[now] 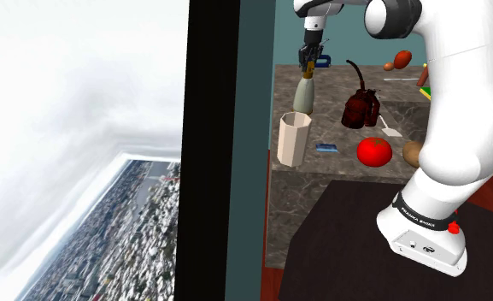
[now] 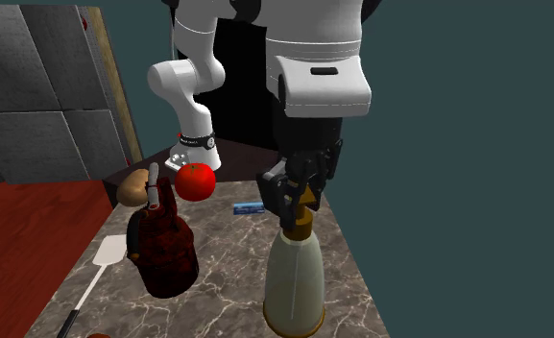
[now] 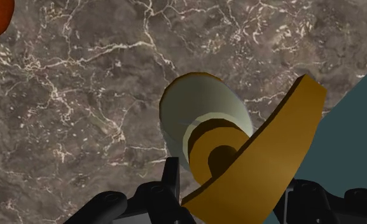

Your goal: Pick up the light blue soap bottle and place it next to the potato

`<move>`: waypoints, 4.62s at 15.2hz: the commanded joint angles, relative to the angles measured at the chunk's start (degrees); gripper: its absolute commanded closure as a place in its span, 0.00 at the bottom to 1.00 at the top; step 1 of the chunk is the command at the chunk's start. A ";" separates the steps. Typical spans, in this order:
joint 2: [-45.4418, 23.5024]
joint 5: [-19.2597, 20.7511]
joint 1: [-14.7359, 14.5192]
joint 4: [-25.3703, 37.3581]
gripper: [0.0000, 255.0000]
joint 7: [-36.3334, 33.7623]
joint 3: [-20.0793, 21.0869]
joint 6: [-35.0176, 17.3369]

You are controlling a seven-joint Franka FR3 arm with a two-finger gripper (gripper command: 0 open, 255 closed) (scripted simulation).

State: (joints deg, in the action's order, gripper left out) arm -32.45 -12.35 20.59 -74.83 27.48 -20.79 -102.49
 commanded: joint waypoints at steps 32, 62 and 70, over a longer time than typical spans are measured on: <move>-3.47 -0.79 4.78 28.71 1.00 -1.41 -0.02 24.89; 54.51 21.58 2.32 -18.02 1.00 7.77 -4.67 32.46; 60.82 24.70 4.00 -20.70 1.00 10.25 -5.02 35.40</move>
State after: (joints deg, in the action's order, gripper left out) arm 27.88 12.23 24.51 -94.48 37.85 -25.86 -66.51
